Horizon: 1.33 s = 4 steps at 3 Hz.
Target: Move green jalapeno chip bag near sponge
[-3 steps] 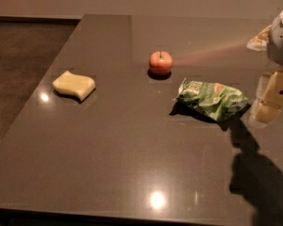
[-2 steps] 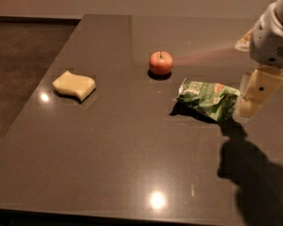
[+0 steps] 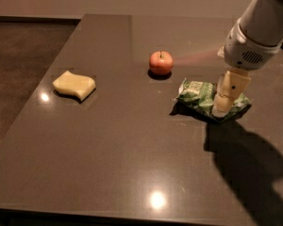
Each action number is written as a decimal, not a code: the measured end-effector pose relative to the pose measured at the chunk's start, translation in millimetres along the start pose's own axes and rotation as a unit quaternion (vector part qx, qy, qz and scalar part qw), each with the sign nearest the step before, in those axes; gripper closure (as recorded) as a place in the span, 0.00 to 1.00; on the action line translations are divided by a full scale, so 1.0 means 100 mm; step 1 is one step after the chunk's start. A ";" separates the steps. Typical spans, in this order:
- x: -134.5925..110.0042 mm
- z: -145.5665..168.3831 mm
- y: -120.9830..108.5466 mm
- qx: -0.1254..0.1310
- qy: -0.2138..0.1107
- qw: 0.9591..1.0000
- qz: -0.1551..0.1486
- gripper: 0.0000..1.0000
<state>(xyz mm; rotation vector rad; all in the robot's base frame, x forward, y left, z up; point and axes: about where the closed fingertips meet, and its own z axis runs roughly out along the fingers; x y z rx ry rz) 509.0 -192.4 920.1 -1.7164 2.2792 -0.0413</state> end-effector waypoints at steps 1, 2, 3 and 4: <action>-0.01 0.16 -0.06 -0.009 0.004 1.000 0.003 0.00; 0.00 0.31 -0.10 -0.013 0.009 1.000 0.006 0.00; 0.02 0.43 -0.15 -0.015 0.016 1.000 0.007 0.00; 0.05 0.52 -0.19 -0.022 0.022 0.999 0.012 0.15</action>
Offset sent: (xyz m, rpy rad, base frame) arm 0.0271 -0.0003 -0.0454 -0.0181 0.0475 -0.0170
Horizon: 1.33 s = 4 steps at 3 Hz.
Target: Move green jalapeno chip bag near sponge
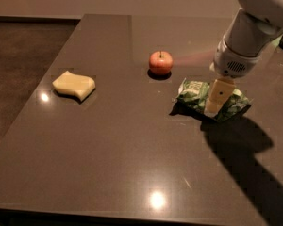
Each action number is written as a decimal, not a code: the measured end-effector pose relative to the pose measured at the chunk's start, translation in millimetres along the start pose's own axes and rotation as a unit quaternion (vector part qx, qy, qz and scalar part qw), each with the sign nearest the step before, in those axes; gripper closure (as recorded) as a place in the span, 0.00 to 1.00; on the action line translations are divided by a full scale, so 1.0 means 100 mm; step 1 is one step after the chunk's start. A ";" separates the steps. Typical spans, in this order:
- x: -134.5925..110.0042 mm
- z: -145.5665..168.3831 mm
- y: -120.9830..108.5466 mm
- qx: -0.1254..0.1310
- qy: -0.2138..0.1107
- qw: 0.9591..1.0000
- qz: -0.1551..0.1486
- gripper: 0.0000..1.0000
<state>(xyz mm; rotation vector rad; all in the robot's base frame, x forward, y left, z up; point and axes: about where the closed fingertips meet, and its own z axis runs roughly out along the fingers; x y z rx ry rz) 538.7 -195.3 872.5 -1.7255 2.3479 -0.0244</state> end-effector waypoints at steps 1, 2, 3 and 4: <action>0.03 0.07 -0.02 -0.008 0.004 1.000 0.003 0.39; 0.03 0.10 -0.02 -0.014 0.006 1.000 0.004 0.62; -0.01 0.03 0.03 -0.019 0.003 1.000 -0.001 0.84; -0.12 -0.13 0.15 -0.026 -0.013 0.999 -0.011 1.00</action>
Offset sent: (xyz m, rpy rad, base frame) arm 0.0017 -0.0026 -0.0120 0.0000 0.0543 -0.0017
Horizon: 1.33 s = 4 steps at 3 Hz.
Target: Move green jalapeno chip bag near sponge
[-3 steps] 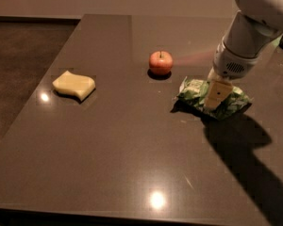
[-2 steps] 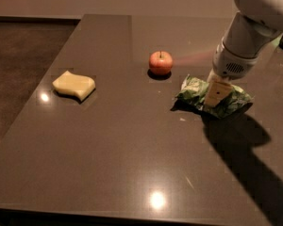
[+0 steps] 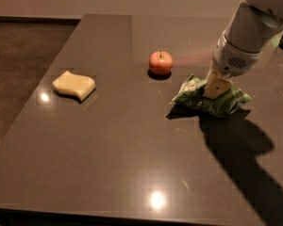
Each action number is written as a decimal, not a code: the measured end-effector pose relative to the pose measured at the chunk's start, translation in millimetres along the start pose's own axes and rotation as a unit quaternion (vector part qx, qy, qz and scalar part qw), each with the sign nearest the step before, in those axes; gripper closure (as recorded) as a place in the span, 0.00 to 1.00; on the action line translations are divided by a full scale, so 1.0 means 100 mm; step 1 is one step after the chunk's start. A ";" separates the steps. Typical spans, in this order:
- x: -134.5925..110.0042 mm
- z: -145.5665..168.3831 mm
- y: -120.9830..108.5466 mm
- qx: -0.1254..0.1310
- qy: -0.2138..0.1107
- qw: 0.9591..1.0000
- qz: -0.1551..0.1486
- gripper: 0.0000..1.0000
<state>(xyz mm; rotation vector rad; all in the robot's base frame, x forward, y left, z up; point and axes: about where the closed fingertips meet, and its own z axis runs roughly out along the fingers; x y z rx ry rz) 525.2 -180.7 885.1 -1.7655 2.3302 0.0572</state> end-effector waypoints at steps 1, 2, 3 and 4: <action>-0.26 -0.18 0.22 -0.010 -0.020 0.999 -0.028 1.00; -0.53 -0.22 0.40 -0.021 -0.034 0.998 -0.042 1.00; -0.85 -0.14 0.54 -0.032 -0.048 0.997 -0.049 1.00; -1.20 -0.08 0.66 -0.040 -0.064 0.995 -0.062 1.00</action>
Offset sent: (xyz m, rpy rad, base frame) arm -0.0438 0.0957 0.0336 0.0981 0.0364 0.1312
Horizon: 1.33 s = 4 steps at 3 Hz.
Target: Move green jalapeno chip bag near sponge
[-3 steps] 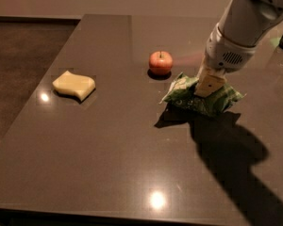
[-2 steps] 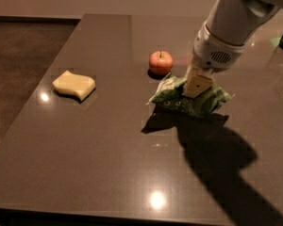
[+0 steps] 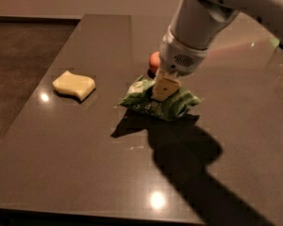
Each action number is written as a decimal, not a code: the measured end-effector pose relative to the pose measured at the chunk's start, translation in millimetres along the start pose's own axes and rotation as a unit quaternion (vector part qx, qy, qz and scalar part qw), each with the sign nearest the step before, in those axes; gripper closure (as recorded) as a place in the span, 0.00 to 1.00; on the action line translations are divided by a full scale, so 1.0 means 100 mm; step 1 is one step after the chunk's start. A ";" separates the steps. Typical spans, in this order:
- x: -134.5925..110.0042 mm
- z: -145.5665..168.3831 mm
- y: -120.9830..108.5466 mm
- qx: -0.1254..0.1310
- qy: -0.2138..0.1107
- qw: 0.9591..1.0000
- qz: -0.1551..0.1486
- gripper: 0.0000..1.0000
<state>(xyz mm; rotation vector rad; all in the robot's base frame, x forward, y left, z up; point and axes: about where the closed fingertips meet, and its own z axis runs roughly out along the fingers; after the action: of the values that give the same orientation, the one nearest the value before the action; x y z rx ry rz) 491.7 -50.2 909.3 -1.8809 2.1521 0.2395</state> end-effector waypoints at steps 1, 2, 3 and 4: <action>-0.33 0.03 0.00 0.003 -0.017 1.000 -0.019 1.00; -0.59 0.12 -0.04 0.006 -0.025 0.999 -0.038 1.00; -0.79 0.24 -0.09 0.003 -0.029 0.998 -0.049 0.84; -1.02 0.32 -0.10 -0.005 -0.037 0.997 -0.061 0.54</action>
Offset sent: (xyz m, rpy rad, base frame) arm 0.0248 0.0929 0.0042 0.0527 -0.0599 0.1151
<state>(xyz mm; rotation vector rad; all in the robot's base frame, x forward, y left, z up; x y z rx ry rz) 516.5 54.5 910.7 -1.9686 1.9840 0.2912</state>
